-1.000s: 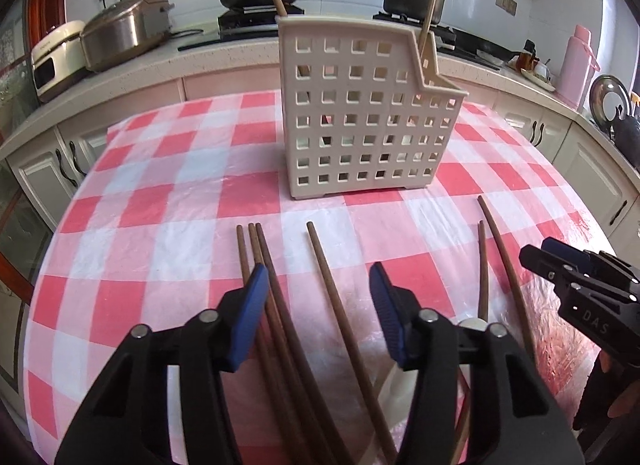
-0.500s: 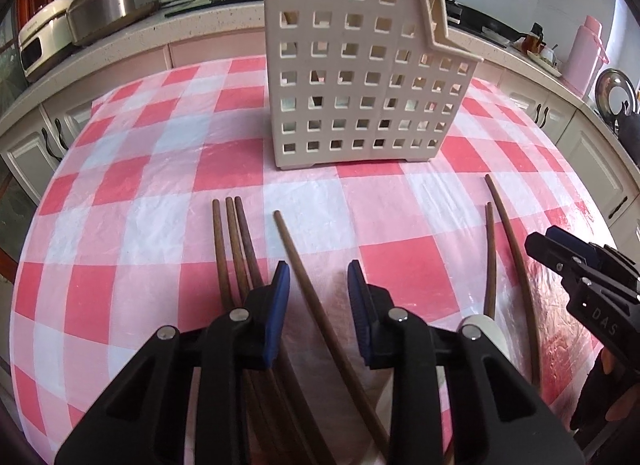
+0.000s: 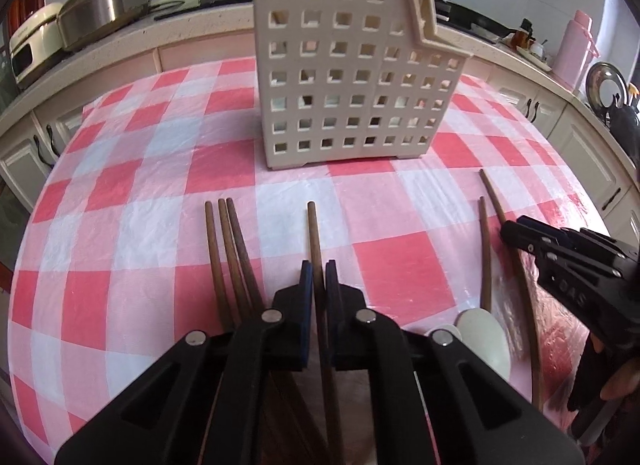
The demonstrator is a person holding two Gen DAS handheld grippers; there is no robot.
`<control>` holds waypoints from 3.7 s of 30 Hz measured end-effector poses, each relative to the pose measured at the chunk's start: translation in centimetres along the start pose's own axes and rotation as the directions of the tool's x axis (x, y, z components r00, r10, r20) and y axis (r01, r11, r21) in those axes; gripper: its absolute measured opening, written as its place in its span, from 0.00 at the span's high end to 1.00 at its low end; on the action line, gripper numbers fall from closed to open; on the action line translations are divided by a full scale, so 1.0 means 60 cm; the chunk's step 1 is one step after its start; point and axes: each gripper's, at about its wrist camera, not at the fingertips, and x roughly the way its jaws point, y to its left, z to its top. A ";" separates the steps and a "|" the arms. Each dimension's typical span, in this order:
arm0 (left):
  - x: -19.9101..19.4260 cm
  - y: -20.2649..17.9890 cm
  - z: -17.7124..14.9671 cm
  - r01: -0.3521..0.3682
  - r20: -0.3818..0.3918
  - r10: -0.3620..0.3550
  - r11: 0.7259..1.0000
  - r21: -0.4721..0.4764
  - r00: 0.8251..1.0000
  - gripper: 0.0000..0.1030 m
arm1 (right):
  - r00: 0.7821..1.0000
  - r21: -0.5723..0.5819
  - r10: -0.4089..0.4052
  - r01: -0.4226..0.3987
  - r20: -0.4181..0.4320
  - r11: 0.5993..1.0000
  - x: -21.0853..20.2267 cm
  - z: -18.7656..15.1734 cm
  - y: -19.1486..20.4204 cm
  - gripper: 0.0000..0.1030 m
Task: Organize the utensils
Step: 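Move the right gripper back to the chopsticks and grasp another one, then lift the second chopstick with the right gripper and carry it over the caddy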
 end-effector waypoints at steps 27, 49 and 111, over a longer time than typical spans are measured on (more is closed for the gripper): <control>-0.214 -0.003 -0.015 0.025 0.310 -0.016 0.999 -0.026 0.950 0.94 | 0.934 -0.003 0.117 -0.123 0.337 0.992 -0.211 -0.005 0.007 0.93; -0.354 0.003 -0.051 0.039 0.487 -0.010 0.998 -0.050 0.874 0.94 | 0.879 -0.058 0.112 -0.096 0.464 0.994 -0.319 -0.041 0.031 0.94; -0.264 0.056 0.375 0.088 0.551 -0.020 0.991 -0.096 0.834 0.94 | 0.838 -0.160 0.200 -0.137 0.507 0.978 -0.225 0.295 0.079 0.94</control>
